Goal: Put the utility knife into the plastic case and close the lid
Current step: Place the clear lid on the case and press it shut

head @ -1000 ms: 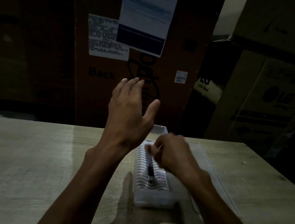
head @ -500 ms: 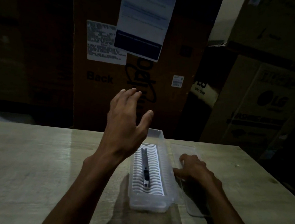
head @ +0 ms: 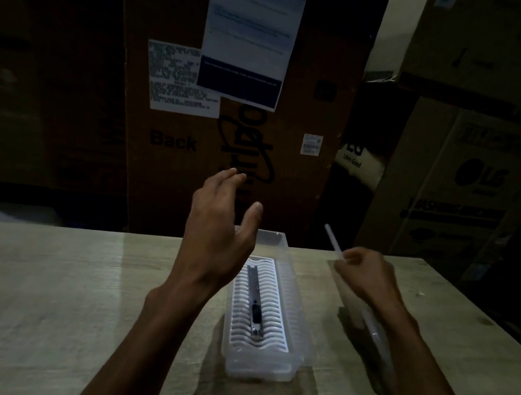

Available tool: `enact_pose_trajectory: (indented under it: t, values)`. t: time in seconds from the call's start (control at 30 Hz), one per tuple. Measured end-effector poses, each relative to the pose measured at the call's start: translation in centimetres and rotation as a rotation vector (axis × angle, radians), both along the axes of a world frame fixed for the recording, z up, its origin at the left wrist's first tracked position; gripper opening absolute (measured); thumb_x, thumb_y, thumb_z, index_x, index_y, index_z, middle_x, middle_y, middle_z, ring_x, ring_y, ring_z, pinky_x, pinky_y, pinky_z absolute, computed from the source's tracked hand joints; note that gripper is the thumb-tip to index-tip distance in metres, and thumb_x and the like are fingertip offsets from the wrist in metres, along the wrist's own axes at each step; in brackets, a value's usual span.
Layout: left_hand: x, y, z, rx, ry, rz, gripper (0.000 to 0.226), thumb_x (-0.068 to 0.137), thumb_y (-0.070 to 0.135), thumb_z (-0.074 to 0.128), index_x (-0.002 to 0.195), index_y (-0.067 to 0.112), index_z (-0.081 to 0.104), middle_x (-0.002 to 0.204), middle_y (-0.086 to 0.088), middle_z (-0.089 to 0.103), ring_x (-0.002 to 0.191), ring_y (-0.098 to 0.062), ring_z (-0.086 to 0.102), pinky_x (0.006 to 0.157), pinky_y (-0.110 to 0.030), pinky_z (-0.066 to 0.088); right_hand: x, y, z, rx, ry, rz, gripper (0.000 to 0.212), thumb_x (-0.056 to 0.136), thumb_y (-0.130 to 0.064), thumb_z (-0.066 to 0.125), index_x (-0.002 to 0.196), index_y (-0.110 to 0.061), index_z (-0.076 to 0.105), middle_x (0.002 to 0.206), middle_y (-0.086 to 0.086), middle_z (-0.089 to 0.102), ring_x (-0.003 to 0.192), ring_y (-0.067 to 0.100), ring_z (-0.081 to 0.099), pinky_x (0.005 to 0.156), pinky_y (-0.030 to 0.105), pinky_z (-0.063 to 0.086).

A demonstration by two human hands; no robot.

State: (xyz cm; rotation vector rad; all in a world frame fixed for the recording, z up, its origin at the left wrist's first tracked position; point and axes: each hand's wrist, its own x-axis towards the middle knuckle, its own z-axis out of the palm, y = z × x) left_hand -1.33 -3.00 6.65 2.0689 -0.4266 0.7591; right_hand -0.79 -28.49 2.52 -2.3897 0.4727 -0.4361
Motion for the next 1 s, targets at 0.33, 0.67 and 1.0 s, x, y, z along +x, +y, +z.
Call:
enact_pose_trajectory:
  t: [0.33,0.67,1.0]
  values:
    - [0.2,-0.6,-1.1,0.006,0.041,-0.050,0.047,0.094,0.024,0.058,0.138,0.013,0.050,0.138,-0.006,0.058,0.120,-0.015,0.059,0.100,-0.037,0.052,-3.2,-0.5,6.6,0.462,-0.736,0.112,0.022,0.093,-0.017,0.063,0.114,-0.019,0.062,0.097,-0.008,0.068,0.082,0.000,0.072,0.061,0.018,0.058]
    - [2.3,-0.7,-5.8,0.016,0.264,0.069,0.030,0.096,0.022,0.054,0.122,0.011,0.064,0.127,-0.011,0.065,0.114,-0.026,0.058,0.101,-0.045,0.047,-1.2,4.7,4.0,0.848,-0.334,0.236,0.037,0.088,-0.013,0.065,0.125,-0.018,0.063,0.101,0.006,0.073,0.079,0.020,0.074,0.055,0.025,0.058]
    - [2.0,-1.2,-8.2,-0.261,0.530,-0.039,0.045,0.097,0.031,0.055,0.139,0.014,0.053,0.141,-0.011,0.058,0.124,-0.027,0.059,0.103,-0.051,0.051,1.2,7.4,-1.0,0.562,-0.162,0.134,0.029,0.092,-0.014,0.060,0.120,-0.015,0.065,0.094,0.000,0.071,0.080,0.015,0.069,0.058,0.022,0.052]
